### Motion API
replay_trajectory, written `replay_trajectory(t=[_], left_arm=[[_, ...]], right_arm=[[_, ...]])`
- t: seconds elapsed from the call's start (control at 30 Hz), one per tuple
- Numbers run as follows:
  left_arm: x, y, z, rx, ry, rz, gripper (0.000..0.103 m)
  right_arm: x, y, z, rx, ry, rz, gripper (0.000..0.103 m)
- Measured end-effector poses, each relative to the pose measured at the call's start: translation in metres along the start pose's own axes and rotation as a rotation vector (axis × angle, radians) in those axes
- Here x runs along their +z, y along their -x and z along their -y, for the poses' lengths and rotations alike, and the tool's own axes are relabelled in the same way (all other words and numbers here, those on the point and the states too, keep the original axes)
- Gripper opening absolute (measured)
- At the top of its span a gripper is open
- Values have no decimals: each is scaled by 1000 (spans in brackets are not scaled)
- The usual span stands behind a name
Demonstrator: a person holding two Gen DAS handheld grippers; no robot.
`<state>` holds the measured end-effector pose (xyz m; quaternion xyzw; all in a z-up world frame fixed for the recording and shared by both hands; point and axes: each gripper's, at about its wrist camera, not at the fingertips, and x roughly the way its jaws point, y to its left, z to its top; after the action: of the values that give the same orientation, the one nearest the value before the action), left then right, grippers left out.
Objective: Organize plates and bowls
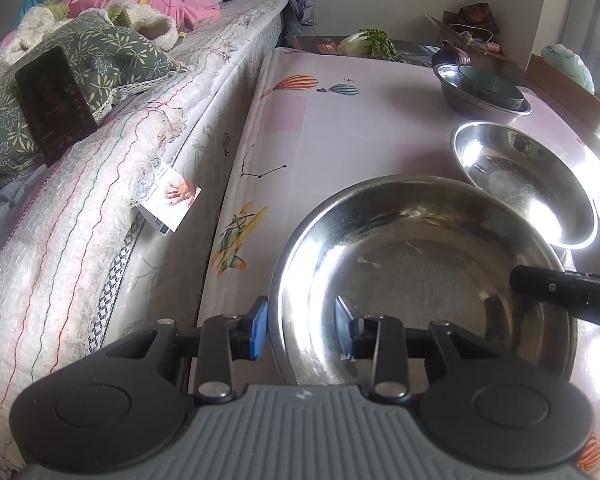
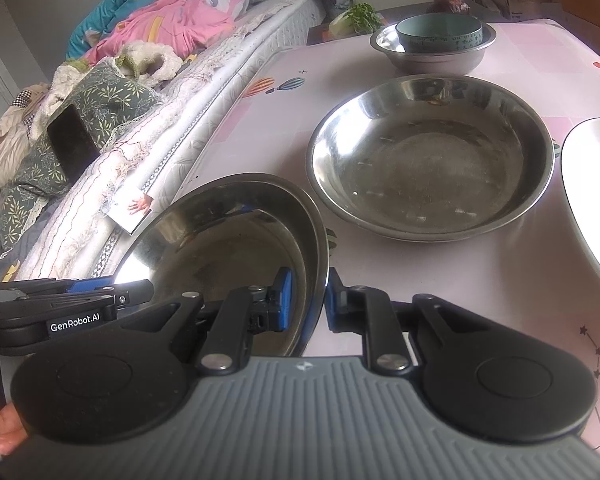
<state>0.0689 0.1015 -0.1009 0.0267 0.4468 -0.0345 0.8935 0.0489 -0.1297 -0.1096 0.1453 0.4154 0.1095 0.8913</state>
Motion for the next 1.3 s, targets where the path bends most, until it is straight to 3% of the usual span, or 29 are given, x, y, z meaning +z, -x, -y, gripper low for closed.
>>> replay_trajectory(t=[0.73, 1.3], left_arm=[[17, 8, 11, -21, -8, 45, 35], [51, 2, 56, -79, -45, 81, 35]], right_arm=[[15, 19, 6, -2, -12, 60, 16], [36, 36, 52, -54, -75, 98, 17]])
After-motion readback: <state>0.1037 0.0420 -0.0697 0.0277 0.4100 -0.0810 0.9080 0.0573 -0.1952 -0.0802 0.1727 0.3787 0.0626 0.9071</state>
